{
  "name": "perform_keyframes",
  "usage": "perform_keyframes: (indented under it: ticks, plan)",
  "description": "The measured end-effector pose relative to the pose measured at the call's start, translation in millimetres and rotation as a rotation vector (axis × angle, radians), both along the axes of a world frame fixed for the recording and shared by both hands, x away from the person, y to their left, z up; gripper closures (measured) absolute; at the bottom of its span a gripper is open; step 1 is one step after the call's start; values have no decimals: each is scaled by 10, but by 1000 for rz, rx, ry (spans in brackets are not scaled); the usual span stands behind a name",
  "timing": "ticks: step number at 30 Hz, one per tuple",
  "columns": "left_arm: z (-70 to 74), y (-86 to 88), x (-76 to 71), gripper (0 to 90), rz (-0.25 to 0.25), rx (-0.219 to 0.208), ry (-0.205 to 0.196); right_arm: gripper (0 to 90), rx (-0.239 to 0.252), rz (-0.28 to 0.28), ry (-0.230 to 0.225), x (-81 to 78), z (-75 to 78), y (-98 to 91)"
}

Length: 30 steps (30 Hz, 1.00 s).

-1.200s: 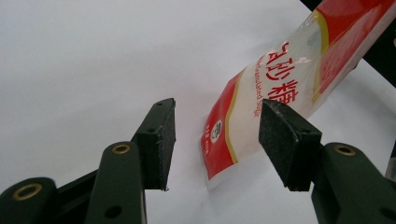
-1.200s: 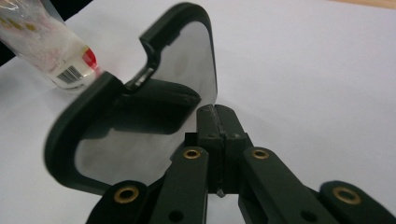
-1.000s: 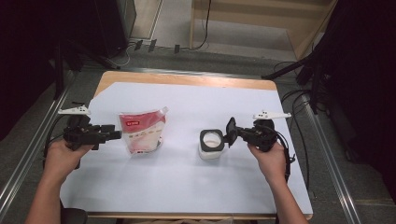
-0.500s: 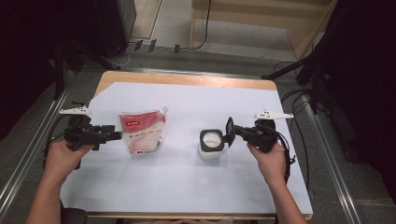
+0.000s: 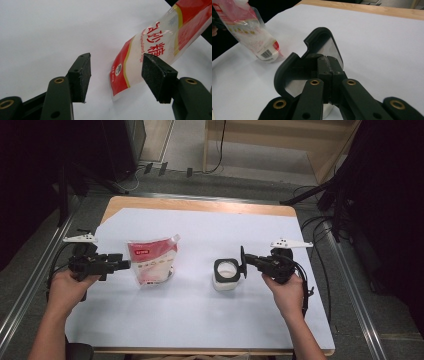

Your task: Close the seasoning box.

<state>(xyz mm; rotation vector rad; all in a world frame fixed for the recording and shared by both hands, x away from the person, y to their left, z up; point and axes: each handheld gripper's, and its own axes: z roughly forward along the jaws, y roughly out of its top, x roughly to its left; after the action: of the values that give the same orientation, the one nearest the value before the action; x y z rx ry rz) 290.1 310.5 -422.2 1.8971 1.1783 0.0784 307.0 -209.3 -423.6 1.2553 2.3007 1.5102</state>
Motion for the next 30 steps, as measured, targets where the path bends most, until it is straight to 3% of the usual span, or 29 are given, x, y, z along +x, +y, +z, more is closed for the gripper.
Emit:
perform_keyframes:
  ticks: [30]
  plan:
    - [-11,-5,2,413,-6,0,15,900,-92,80,60,9,-157,265]
